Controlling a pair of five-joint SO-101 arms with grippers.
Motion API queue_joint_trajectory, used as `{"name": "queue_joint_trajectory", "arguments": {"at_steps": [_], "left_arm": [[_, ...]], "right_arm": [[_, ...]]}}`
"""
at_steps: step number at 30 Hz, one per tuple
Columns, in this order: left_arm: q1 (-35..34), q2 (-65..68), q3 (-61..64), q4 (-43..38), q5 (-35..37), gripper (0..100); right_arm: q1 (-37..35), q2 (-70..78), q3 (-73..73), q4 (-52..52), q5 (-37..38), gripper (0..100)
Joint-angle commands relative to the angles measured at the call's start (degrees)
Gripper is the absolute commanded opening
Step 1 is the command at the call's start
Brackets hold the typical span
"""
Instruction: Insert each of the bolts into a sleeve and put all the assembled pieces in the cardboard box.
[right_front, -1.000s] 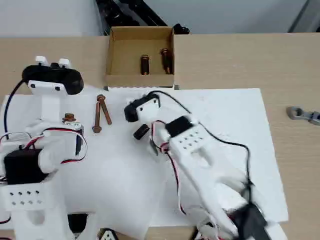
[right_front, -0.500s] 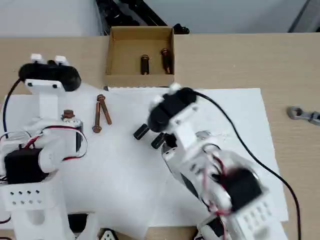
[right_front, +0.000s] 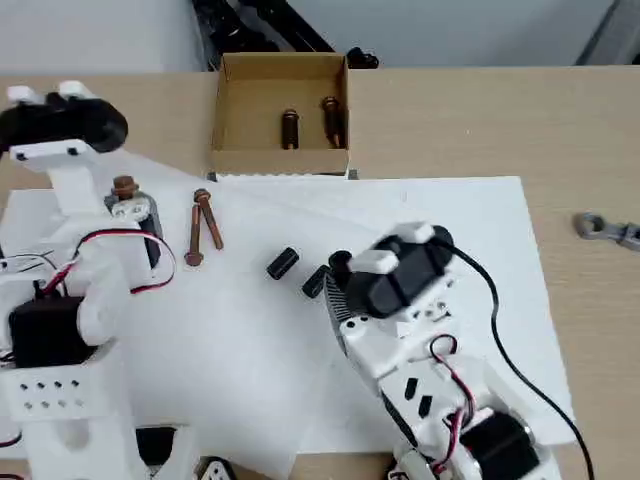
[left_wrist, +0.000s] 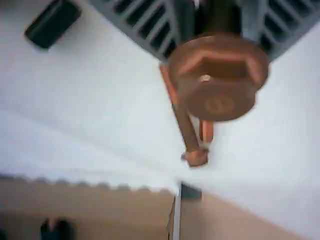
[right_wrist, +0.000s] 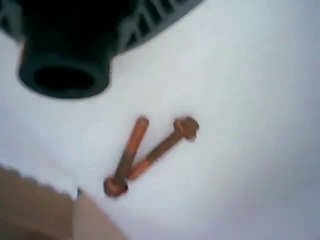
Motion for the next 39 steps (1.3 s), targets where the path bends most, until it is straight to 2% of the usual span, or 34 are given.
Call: {"name": "queue_joint_trajectory", "arguments": {"at_steps": [1, 5, 13, 24, 33, 39], "left_arm": [[0.0, -1.3, -0.6, -6.5, 3.2, 1], [3.4, -1.3, -0.6, -13.5, 6.1, 1], [19.8, -1.3, -0.6, -24.9, 5.9, 1], [28.8, -1.4, -2.0, -25.3, 5.9, 1], [33.3, -1.5, -2.6, -24.3, 5.8, 1], [36.8, -6.9, -0.8, -24.1, 5.8, 1]], "right_arm": [[-0.2, -3.6, 1.8, -3.8, -4.1, 1.0], [-0.1, -4.4, 3.9, -6.8, -4.5, 1.0], [-0.3, -4.0, 4.0, -11.0, -4.5, 1.0], [-0.3, -4.5, 4.2, -15.3, -4.6, 1.1], [-0.3, -8.6, 12.1, -17.3, -4.1, 1.1], [-0.3, -9.7, 14.0, -17.4, -4.1, 1.1]]}}
